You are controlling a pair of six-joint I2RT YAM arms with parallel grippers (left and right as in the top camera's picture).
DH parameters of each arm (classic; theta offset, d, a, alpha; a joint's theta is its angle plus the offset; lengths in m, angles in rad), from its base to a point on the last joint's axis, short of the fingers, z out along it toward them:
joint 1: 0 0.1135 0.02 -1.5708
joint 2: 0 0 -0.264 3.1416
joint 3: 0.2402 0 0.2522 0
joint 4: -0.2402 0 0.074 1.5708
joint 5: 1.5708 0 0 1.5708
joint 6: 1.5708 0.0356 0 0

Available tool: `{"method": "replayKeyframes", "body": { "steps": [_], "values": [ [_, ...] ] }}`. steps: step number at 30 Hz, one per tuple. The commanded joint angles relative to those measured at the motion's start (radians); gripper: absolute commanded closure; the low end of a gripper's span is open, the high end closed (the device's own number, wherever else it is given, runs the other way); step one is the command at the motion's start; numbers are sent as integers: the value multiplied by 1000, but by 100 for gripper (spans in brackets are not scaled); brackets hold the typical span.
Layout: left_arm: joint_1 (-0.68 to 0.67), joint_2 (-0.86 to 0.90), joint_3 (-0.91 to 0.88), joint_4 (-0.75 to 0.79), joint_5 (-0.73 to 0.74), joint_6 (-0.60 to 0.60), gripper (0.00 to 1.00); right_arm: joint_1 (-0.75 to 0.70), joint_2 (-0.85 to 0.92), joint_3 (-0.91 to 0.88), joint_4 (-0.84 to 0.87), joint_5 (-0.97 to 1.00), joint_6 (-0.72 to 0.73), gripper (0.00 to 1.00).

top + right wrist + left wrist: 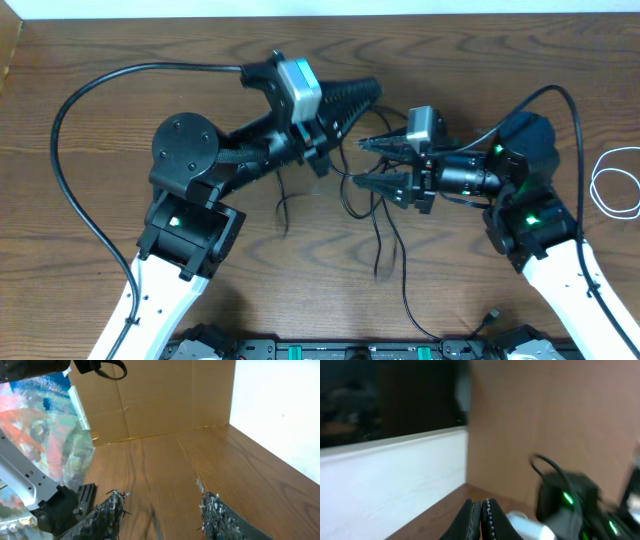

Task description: Untangle cables

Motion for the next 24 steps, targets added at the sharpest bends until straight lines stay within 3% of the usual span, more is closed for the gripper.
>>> {"method": "replayKeyframes", "body": {
  "steps": [1,6,9,12,17,22,24],
  "values": [
    [-12,11,17,7,-229,-225,93,33,17,8,7,47,-15,51],
    [-20,16,17,-26,-230,-220,93,50,43,8,2,134,-15,51],
    [-20,16,17,-124,-230,-68,92,48,45,8,-27,166,-15,51],
    [-18,16,17,-296,-251,117,92,48,45,8,-72,204,-16,51],
    [-17,16,17,-572,-462,217,92,47,45,8,-140,239,-53,51],
    [-18,-1,17,-834,-502,339,78,28,44,8,-195,336,-53,50],
    [-18,-31,17,-979,-451,447,73,5,44,8,-232,377,-71,46]
  ]
}}
